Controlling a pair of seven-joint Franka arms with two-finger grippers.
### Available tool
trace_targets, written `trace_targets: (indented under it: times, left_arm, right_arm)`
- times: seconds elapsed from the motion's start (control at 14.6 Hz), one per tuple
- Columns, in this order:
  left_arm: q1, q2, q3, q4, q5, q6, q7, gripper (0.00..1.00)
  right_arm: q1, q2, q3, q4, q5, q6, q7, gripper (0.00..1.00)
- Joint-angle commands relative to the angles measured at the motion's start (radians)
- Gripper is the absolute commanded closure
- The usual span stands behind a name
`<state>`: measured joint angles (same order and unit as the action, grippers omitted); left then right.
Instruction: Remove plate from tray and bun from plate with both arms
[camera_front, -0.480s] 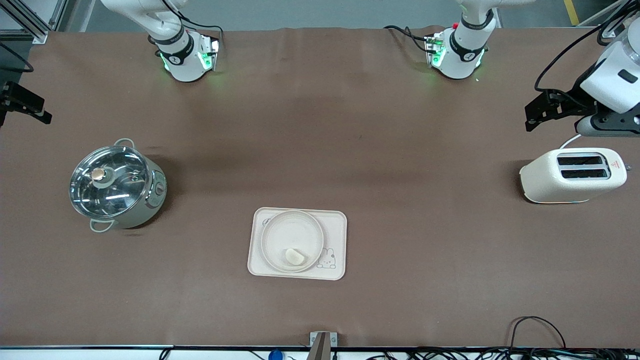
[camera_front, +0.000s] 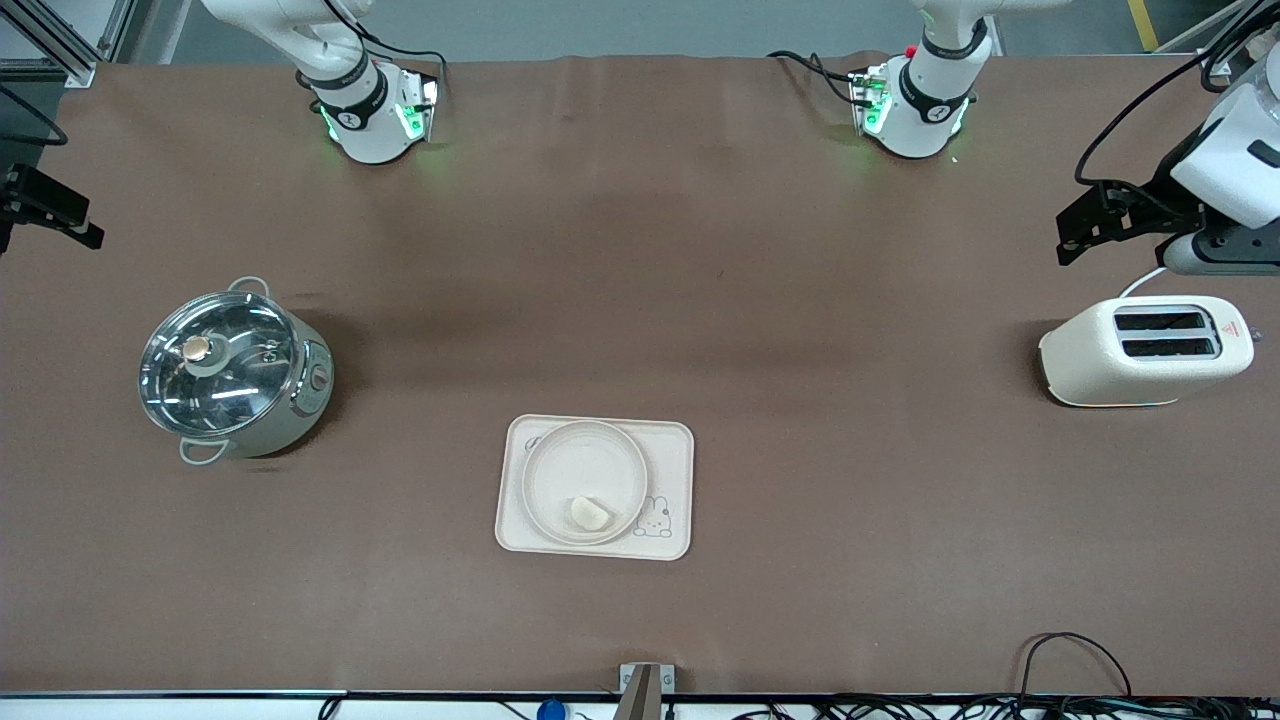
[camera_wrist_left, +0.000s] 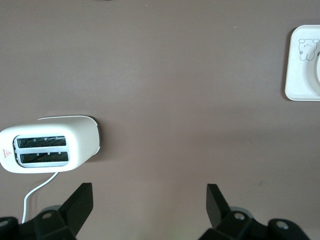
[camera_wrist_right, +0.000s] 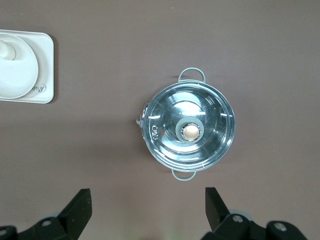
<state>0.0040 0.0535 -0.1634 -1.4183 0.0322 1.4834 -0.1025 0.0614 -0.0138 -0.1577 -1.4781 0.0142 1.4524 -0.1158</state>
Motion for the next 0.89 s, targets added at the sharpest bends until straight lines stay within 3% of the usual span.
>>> trace_targets:
  times: [0.0, 0.34, 0.62, 0.82]
  left_arm:
    - [0.005, 0.031, 0.002, 0.042, -0.006, -0.003, 0.004, 0.0]
    - [0.013, 0.057, 0.002, 0.041, -0.009, 0.001, -0.005, 0.0]
    - [0.028, 0.055, 0.012, 0.042, -0.015, 0.005, 0.009, 0.0]
    - [0.045, 0.055, 0.015, 0.044, -0.015, 0.006, 0.012, 0.0]
  right_arm:
    - [0.0, -0.008, 0.003, -0.017, 0.0, 0.011, 0.005, 0.0]
    - [0.005, 0.009, 0.0, -0.037, 0.052, 0.04, 0.007, 0.0]
    - [0.029, 0.061, 0.0, -0.089, 0.148, 0.176, 0.043, 0.0]
    - [0.095, 0.119, 0.001, -0.12, 0.156, 0.266, 0.152, 0.0]
